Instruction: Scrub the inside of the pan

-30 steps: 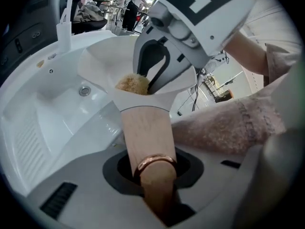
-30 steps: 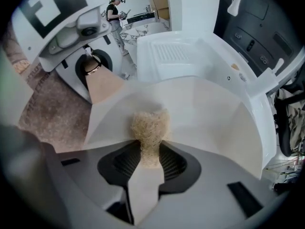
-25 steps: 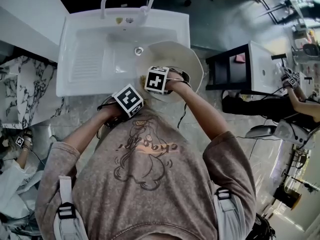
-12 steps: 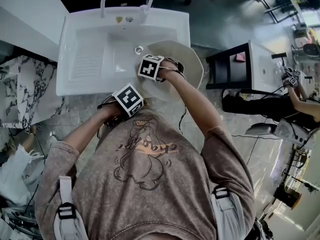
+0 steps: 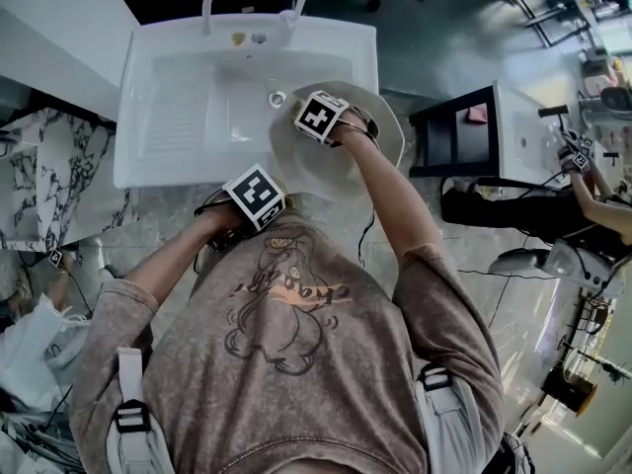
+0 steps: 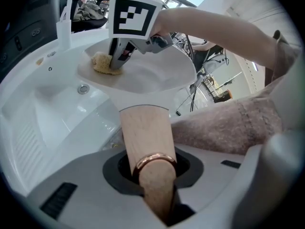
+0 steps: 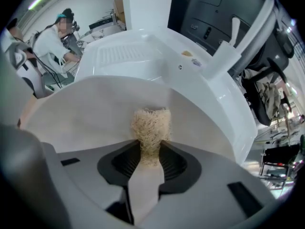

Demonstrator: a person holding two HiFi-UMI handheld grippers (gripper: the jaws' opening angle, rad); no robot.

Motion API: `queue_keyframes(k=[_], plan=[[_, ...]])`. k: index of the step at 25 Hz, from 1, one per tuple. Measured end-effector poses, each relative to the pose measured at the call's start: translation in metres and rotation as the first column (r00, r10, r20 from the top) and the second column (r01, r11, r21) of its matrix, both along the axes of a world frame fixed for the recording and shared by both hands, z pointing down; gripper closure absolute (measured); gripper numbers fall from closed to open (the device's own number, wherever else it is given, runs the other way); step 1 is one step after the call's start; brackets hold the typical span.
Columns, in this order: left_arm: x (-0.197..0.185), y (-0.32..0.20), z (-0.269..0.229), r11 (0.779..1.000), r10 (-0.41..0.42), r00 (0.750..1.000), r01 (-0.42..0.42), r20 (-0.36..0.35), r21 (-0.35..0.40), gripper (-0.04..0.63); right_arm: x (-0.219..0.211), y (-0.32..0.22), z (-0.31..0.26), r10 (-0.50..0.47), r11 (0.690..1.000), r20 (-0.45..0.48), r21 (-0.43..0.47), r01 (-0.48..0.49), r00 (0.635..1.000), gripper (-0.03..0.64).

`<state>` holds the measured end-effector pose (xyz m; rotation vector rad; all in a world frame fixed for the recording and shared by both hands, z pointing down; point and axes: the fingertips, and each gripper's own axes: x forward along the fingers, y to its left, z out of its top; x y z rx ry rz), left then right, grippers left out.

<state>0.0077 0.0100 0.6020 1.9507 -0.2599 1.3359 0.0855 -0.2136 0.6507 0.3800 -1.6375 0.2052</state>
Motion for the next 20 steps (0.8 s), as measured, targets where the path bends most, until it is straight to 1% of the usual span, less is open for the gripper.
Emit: queue_keyframes(k=[3, 5, 8, 10, 13, 15, 17, 20], plan=[[0.0, -0.001, 0.0, 1.0, -0.001, 1.0, 0.001, -0.004, -0.001, 0.485, 0.006, -0.003, 0.004, 0.044, 0.999, 0.052, -0.026, -0.043, 0.998, 0.482], [0.0, -0.001, -0.001, 1.0, -0.003, 1.0, 0.003, -0.006, -0.002, 0.486, 0.013, -0.003, 0.005, 0.059, 0.998, 0.048, -0.031, -0.057, 0.997, 0.482], [-0.001, -0.001, -0.001, 1.0, -0.007, 1.0, 0.007, -0.009, -0.006, 0.486, 0.025, -0.007, 0.004, 0.049, 0.999, 0.007, -0.023, -0.049, 0.999, 0.482], [-0.001, -0.002, -0.001, 1.0, -0.01, 1.0, 0.01, -0.013, -0.008, 0.488, 0.037, -0.009, 0.0, 0.035, 0.999, -0.051, -0.004, -0.035, 0.998, 0.482], [-0.001, -0.002, -0.001, 1.0, -0.01, 1.0, 0.01, -0.014, -0.006, 0.488, 0.049, -0.01, 0.002, 0.005, 1.0, -0.084, 0.002, -0.004, 0.996, 0.482], [-0.001, -0.001, -0.001, 1.0, -0.01, 1.0, 0.01, -0.014, -0.004, 0.488, 0.064, -0.009, -0.004, 0.017, 1.0, -0.135, 0.006, -0.016, 0.991, 0.482], [-0.001, -0.001, 0.0, 1.0, -0.009, 1.0, 0.009, -0.014, -0.004, 0.488, 0.074, -0.008, -0.005, 0.013, 1.0, -0.161, -0.007, -0.015, 0.987, 0.482], [-0.002, -0.002, 0.0, 1.0, -0.008, 1.0, 0.008, -0.014, -0.002, 0.488, 0.084, -0.003, -0.005, -0.001, 0.999, -0.173, -0.046, -0.007, 0.985, 0.482]])
